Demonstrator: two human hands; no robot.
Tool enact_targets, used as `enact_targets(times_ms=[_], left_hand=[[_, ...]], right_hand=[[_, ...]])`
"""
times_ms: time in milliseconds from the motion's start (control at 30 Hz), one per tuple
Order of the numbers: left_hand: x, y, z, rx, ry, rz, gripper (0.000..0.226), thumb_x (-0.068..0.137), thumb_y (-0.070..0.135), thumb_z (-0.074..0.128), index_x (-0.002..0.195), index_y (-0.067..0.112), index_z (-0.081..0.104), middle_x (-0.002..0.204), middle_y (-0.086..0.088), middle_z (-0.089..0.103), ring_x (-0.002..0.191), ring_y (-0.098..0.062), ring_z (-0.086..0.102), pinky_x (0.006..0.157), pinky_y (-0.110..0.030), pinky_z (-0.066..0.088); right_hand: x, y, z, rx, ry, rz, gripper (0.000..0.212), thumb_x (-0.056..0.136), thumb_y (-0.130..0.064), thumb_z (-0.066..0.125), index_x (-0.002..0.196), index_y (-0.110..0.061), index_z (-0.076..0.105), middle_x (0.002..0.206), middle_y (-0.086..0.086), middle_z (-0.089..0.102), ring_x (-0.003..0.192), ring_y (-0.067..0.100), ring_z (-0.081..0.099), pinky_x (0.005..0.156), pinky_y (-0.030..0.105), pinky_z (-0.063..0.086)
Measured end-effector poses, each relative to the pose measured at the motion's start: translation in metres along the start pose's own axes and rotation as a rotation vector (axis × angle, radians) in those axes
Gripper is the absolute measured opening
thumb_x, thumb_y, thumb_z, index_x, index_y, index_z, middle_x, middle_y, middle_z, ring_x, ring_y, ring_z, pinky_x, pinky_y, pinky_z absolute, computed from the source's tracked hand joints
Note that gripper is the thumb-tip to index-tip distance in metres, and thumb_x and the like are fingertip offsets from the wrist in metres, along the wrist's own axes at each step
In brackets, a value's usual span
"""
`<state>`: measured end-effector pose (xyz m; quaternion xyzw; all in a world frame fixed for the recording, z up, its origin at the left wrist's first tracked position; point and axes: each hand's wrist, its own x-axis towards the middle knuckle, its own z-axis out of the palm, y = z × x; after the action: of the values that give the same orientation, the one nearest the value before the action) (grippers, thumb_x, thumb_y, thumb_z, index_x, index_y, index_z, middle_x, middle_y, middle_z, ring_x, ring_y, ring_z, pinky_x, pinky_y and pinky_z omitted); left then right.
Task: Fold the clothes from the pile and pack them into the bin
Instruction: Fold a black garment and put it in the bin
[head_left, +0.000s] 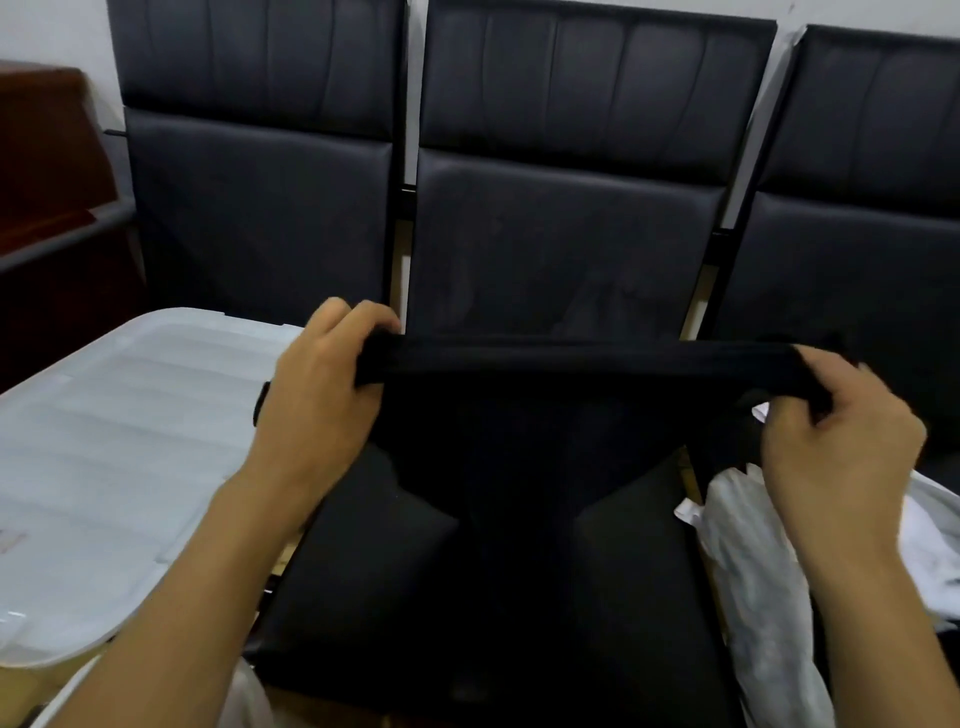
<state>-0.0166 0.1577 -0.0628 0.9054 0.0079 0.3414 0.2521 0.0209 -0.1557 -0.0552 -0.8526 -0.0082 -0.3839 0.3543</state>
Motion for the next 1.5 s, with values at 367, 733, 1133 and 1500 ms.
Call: enact_targets(times_ms=[367,733,1133,1500], left_hand=[[-0.010,-0.049,-0.048,0.268,-1.204,-0.506,0.012,0.082,0.035,0.078,0.083,0.028,0.068,0.077,0.008,0.072,0.070,-0.006,0.068,0.062,-0.014,0.045],[0.043,-0.057,-0.034,-0.049,0.341,-0.010,0.051,0.064,-0.003,0.044,0.103,0.009,0.072,0.099,-0.005,0.069,0.096,-0.024,0.065,0.088,-0.035,0.051],[-0.039,-0.132,-0.029,0.398,-0.829,-0.274,0.052,0.074,-0.003,0.063,0.087,0.047,0.062,0.113,0.001,0.068,0.103,-0.023,0.063,0.089,-0.035,0.051],[-0.041,-0.082,0.076,0.059,-0.991,-0.135,0.015,0.093,0.027,0.064,0.105,0.037,0.060,0.098,0.009,0.067,0.089,-0.005,0.065,0.079,-0.011,0.047]], right_hand=[[-0.010,0.029,-0.023,0.197,-1.225,0.270,0.072,0.072,-0.067,0.072,0.063,0.002,0.050,0.062,0.023,0.034,0.052,0.025,0.037,0.046,0.025,0.033],[0.015,-0.005,0.022,0.230,0.145,-0.198,0.041,0.083,0.010,0.042,0.110,-0.004,0.069,0.108,-0.002,0.067,0.105,0.002,0.059,0.097,0.015,0.042],[-0.056,0.046,0.020,0.072,-1.173,-0.188,0.009,0.077,-0.043,0.069,0.080,-0.052,0.068,0.076,-0.025,0.070,0.069,-0.006,0.064,0.068,0.015,0.047],[-0.088,0.122,0.076,-0.198,-1.104,0.285,0.061,0.086,-0.059,0.062,0.135,-0.024,0.054,0.124,-0.001,0.065,0.117,0.014,0.060,0.095,0.023,0.047]])
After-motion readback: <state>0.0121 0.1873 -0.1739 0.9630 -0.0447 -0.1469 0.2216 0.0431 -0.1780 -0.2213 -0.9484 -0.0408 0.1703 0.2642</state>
